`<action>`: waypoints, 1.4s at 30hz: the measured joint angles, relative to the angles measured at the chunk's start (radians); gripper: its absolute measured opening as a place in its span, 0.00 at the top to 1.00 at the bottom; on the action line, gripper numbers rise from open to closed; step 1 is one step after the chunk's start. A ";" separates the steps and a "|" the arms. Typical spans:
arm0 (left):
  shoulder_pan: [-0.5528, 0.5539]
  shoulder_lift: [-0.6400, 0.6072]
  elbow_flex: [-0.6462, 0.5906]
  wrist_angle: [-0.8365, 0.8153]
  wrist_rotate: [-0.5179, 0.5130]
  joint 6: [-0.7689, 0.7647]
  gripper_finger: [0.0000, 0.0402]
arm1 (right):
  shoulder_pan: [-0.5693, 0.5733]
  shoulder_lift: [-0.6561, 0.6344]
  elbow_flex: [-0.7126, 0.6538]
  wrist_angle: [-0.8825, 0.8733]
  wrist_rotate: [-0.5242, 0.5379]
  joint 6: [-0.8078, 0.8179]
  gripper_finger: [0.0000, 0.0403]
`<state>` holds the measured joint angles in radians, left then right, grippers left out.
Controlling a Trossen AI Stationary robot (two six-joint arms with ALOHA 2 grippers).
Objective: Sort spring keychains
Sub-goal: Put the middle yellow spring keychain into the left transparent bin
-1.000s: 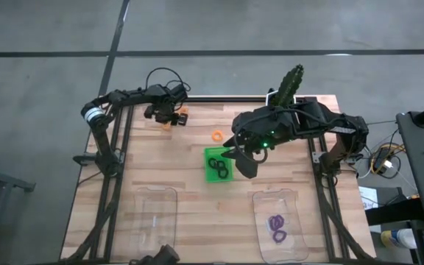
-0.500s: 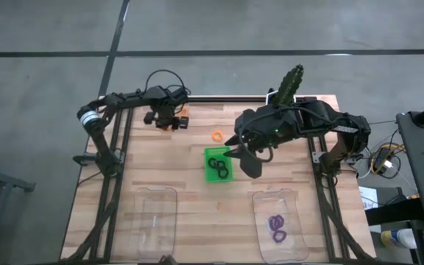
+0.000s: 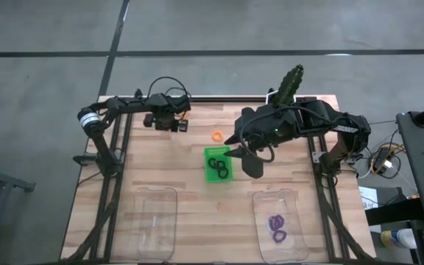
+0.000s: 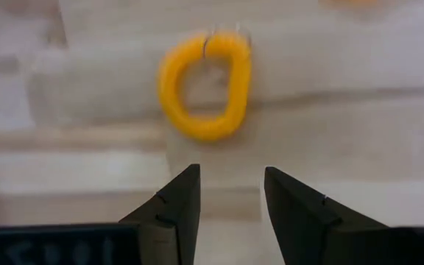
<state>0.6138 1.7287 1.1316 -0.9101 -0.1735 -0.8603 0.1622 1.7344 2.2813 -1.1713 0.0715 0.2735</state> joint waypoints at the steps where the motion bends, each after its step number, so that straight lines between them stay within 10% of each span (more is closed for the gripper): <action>1: 0.000 0.000 -0.001 0.016 -0.009 0.012 0.64 | 0.000 0.000 0.000 0.000 0.000 -0.007 0.62; 32: 0.025 0.052 -0.072 0.181 -0.083 0.246 0.65 | -0.004 0.000 0.000 0.001 0.001 0.009 0.62; 42: 0.032 0.061 -0.072 0.180 -0.012 0.213 0.96 | -0.003 0.000 0.000 0.004 0.008 0.011 0.62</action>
<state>0.6457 1.7900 1.0597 -0.7305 -0.1858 -0.6473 0.1589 1.7344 2.2814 -1.1675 0.0799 0.2848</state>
